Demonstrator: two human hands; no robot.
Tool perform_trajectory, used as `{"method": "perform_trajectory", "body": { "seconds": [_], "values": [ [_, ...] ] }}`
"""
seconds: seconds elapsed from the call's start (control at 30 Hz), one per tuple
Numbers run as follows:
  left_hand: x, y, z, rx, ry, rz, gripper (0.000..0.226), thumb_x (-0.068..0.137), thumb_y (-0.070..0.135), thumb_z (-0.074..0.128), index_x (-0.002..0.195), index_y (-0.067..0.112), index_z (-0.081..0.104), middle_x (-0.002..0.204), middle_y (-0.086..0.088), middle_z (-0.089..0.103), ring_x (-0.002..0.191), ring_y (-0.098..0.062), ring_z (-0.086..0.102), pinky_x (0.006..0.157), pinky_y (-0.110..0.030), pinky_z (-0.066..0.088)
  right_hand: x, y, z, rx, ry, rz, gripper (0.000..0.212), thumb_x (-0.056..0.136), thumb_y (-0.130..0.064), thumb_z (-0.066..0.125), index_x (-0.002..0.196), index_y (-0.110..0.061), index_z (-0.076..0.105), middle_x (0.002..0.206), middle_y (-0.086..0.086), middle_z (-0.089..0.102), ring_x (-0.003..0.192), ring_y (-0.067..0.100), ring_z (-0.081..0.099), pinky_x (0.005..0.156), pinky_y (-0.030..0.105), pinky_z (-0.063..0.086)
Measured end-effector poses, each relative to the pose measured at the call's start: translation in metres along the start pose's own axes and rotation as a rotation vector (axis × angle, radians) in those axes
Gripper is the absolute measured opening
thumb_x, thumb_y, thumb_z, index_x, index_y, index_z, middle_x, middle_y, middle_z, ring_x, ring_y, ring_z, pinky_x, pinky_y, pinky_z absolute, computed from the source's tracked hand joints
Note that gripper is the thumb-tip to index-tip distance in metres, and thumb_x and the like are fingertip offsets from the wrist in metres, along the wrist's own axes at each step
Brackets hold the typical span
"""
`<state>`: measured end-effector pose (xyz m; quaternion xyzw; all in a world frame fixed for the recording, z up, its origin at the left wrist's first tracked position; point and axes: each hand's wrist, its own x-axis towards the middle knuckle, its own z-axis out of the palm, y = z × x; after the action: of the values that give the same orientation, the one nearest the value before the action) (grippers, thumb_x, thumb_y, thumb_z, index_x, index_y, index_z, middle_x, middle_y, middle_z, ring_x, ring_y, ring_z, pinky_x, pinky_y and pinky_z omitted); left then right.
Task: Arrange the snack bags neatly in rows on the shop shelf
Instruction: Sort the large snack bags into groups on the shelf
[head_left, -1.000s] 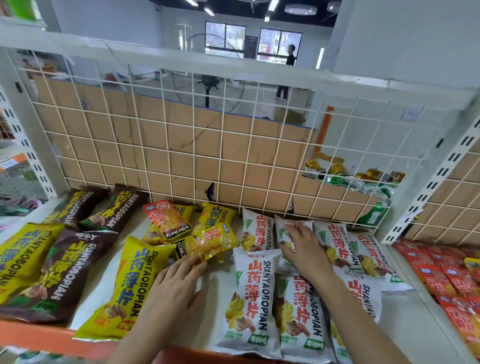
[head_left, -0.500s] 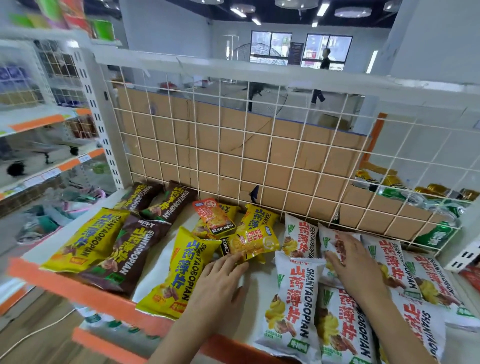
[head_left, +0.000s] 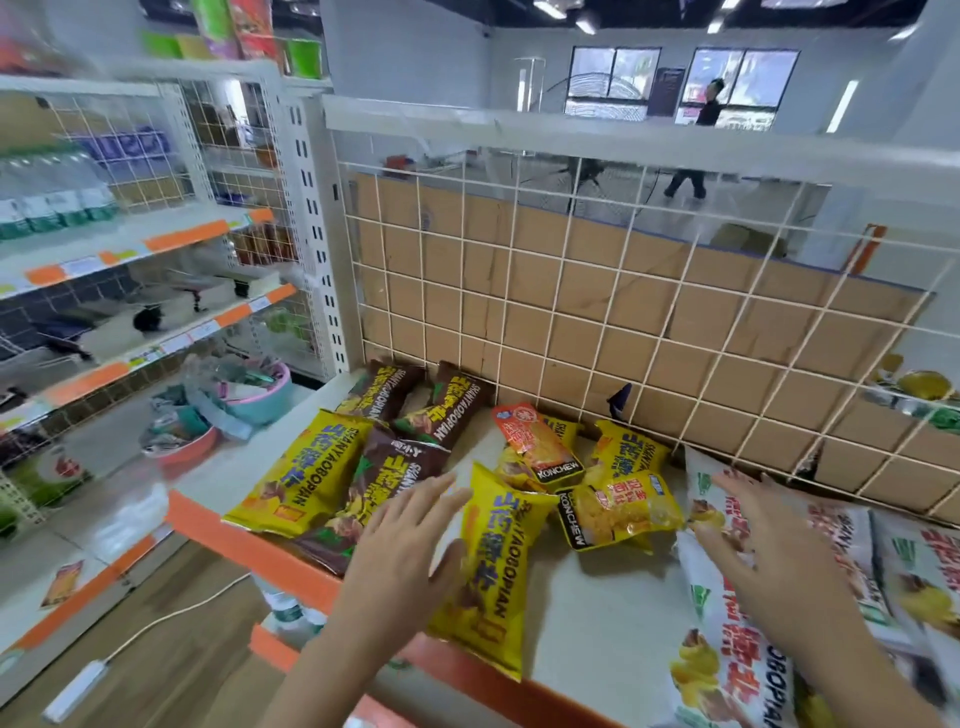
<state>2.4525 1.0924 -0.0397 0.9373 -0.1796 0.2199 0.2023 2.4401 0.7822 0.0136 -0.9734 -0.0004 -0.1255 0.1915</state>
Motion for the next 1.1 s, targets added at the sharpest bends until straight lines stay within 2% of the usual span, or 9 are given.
{"method": "perform_trajectory", "body": {
  "seconds": [0.13,0.27,0.4,0.57,0.67,0.8,0.9,1.0,1.1],
  "values": [
    [0.004,-0.063,-0.021,0.013,-0.026,-0.106,0.04,0.082,0.04,0.043,0.118,0.026,0.054,0.124,0.001,0.059,0.107,-0.022,0.06,0.085,-0.039,0.051,0.005,-0.04,0.021,0.079,0.018,-0.047,0.067,0.08,-0.058,0.037,0.134,-0.018,0.047,0.131,0.004,0.053,0.12,0.025,0.049,0.094,0.035,0.036],
    [0.007,-0.121,-0.037,0.054,-0.041,-0.221,0.053,0.08,0.047,0.037,0.119,0.018,0.059,0.121,-0.003,0.058,0.104,-0.029,0.06,0.084,-0.043,0.05,0.009,-0.071,0.041,0.121,0.03,-0.036,0.064,0.08,-0.053,0.042,0.132,-0.016,0.048,0.129,0.006,0.055,0.119,0.025,0.051,0.097,0.034,0.036],
    [0.01,-0.161,-0.04,0.022,-0.125,-0.349,0.066,0.087,0.064,0.034,0.132,0.019,0.049,0.131,-0.005,0.05,0.117,-0.029,0.051,0.092,-0.043,0.043,0.01,-0.093,0.063,0.107,0.017,-0.024,0.065,0.081,-0.058,0.038,0.136,-0.024,0.042,0.136,0.0,0.049,0.127,0.019,0.042,0.102,0.025,0.026],
    [0.018,-0.176,-0.035,-0.179,-0.236,-0.474,0.07,0.085,0.048,0.056,0.145,0.027,0.025,0.14,-0.002,0.044,0.125,-0.023,0.046,0.096,-0.038,0.04,0.006,-0.119,0.078,0.094,0.012,0.018,0.057,0.087,-0.048,0.046,0.138,-0.024,0.039,0.14,-0.002,0.045,0.132,0.02,0.038,0.103,0.03,0.028],
    [0.024,-0.184,-0.032,-0.326,-0.236,-0.562,0.076,0.081,0.038,0.068,0.143,0.026,0.027,0.135,-0.004,0.052,0.116,-0.026,0.054,0.087,-0.036,0.042,0.002,-0.127,0.086,0.077,0.003,0.024,0.073,0.078,-0.067,0.034,0.137,-0.025,0.041,0.137,-0.004,0.046,0.131,0.02,0.04,0.105,0.035,0.031],
    [0.024,-0.186,-0.031,-0.433,-0.136,-0.575,0.068,0.077,0.021,0.074,0.135,0.02,0.039,0.115,-0.008,0.062,0.094,-0.025,0.057,0.073,-0.032,0.038,-0.005,-0.135,0.092,0.065,0.028,0.041,0.065,0.079,-0.062,0.035,0.136,-0.031,0.039,0.138,-0.007,0.045,0.132,0.016,0.038,0.102,0.03,0.031],
    [0.021,-0.185,-0.039,-0.503,-0.014,-0.584,0.065,0.076,0.013,0.075,0.131,0.02,0.042,0.096,-0.002,0.061,0.081,-0.023,0.055,0.065,-0.033,0.036,-0.009,-0.139,0.093,0.055,0.039,0.056,0.072,0.075,-0.066,0.026,0.136,-0.031,0.04,0.137,-0.009,0.046,0.131,0.015,0.039,0.102,0.031,0.032],
    [0.022,-0.186,-0.051,-0.571,0.079,-0.575,0.069,0.071,0.021,0.077,0.131,0.017,0.043,0.099,-0.003,0.059,0.085,-0.026,0.057,0.068,-0.035,0.037,-0.015,-0.144,0.093,0.056,0.053,0.059,0.073,0.074,-0.068,0.023,0.137,-0.033,0.037,0.133,-0.017,0.042,0.13,0.01,0.039,0.1,0.027,0.032],
    [0.029,-0.174,-0.068,-0.659,0.14,-0.523,0.078,0.06,0.034,0.064,0.132,0.016,0.042,0.102,0.003,0.054,0.087,-0.02,0.055,0.077,-0.034,0.039,-0.022,-0.148,0.093,0.057,0.029,0.072,0.071,0.073,-0.071,0.017,0.137,-0.041,0.028,0.13,-0.027,0.031,0.129,0.001,0.033,0.103,0.025,0.031]
  ]
}}
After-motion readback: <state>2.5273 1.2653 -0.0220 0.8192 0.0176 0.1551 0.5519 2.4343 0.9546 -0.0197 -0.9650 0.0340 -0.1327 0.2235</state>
